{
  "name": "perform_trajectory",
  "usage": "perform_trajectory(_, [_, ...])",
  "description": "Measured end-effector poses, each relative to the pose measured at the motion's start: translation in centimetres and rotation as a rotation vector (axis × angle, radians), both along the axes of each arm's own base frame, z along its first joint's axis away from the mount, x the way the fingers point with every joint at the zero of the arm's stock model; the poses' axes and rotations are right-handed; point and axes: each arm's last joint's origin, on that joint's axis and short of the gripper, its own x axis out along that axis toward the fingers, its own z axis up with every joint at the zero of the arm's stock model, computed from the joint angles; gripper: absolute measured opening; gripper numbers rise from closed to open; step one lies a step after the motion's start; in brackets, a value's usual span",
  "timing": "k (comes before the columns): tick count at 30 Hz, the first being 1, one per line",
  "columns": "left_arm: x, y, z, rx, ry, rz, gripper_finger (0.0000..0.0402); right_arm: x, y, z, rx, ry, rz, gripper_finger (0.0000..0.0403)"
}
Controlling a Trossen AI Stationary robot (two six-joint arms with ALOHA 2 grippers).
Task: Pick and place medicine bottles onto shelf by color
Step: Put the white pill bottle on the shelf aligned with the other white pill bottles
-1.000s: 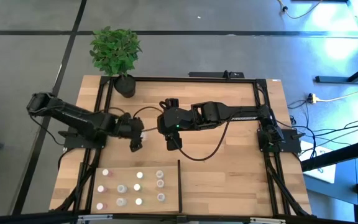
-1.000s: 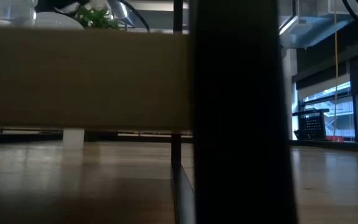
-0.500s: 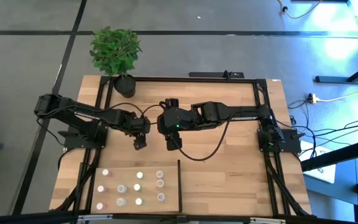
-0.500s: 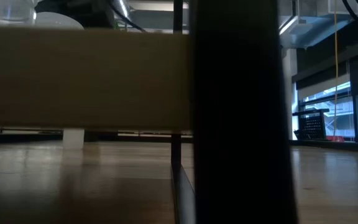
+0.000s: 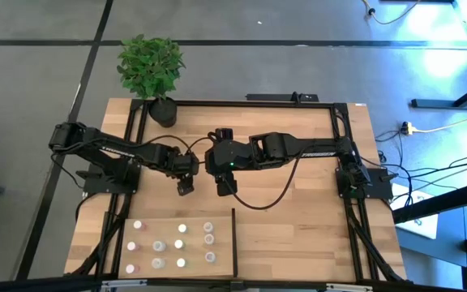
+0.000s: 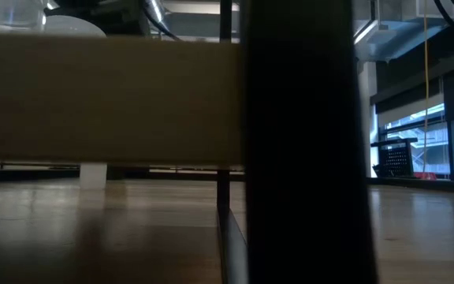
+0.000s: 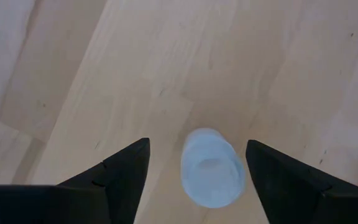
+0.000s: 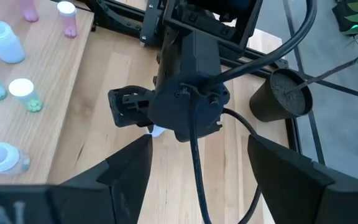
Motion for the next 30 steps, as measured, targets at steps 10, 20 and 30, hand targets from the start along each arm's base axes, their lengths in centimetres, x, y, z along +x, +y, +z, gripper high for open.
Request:
perform_trajectory(10, [-0.14,0.01,-0.03,-0.004,0.012,0.019,0.0177,0.00,0.00,0.00,0.000,0.000,0.000,0.0265])
perform_trajectory(20, [-0.20,0.00,-0.03,-0.003,0.017,0.019,0.0131,0.00,0.01,0.00,0.000,0.000,0.000,0.0265])
perform_trajectory(30, [-0.30,0.00,-0.04,-0.005,0.027,0.019,0.0129,0.00,0.00,0.00,0.000,0.000,0.000,0.0265])
